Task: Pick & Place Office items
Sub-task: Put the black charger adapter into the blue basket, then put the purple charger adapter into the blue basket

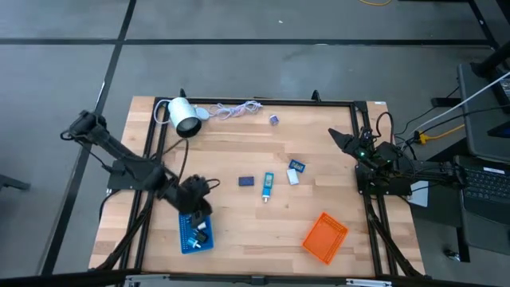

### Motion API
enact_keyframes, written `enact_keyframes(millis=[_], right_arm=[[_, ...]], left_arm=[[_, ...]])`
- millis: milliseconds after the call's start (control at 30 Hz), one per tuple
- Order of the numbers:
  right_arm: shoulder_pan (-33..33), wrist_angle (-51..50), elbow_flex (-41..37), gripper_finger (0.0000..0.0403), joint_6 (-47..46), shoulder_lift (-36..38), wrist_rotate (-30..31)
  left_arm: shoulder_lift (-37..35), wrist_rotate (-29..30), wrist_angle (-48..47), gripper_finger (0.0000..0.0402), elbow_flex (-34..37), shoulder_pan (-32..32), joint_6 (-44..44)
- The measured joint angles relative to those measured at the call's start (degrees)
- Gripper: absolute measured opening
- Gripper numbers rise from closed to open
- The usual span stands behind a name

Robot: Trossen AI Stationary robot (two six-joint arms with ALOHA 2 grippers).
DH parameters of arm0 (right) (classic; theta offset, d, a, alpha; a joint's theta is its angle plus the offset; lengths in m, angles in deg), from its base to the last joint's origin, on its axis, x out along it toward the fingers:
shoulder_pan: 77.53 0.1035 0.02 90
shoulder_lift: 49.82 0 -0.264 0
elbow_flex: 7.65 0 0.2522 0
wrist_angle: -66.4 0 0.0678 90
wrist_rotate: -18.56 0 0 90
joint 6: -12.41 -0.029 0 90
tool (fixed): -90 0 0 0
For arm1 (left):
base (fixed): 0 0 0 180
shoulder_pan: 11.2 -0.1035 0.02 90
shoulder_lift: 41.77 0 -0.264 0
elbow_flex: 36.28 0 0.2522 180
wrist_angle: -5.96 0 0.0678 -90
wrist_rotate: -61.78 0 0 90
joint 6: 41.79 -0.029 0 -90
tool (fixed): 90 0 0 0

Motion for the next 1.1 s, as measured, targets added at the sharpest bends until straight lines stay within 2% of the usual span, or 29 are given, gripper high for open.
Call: enact_keyframes(millis=[267,467,667,767,967,1100], right_arm=[[0.00,0.00,-0.01,0.0205,-0.27,0.00,-0.20],[0.00,0.00,-0.01,0.0205,-0.16,0.00,-0.17],[0.00,0.00,-0.01,0.0205,-0.10,0.00,-0.15],[0.00,0.00,-0.01,0.0205,-0.10,0.00,-0.16],[0.00,-0.02,-0.01,0.0205,0.14,0.00,-0.17],[0.00,-0.02,-0.01,0.0205,0.14,0.00,-0.17]], left_arm=[[2.45,-0.59,-0.05,0.0144,4.25,8.64,10.19],[2.87,-0.31,0.04,0.0145,5.16,10.58,13.81],[2.87,0.12,0.28,0.0232,5.16,10.65,15.15],[2.87,0.14,0.36,0.0263,5.16,10.54,15.24],[2.87,0.29,0.40,0.0277,5.16,10.41,15.41],[2.54,3.78,2.55,0.0274,5.16,7.74,15.20]])
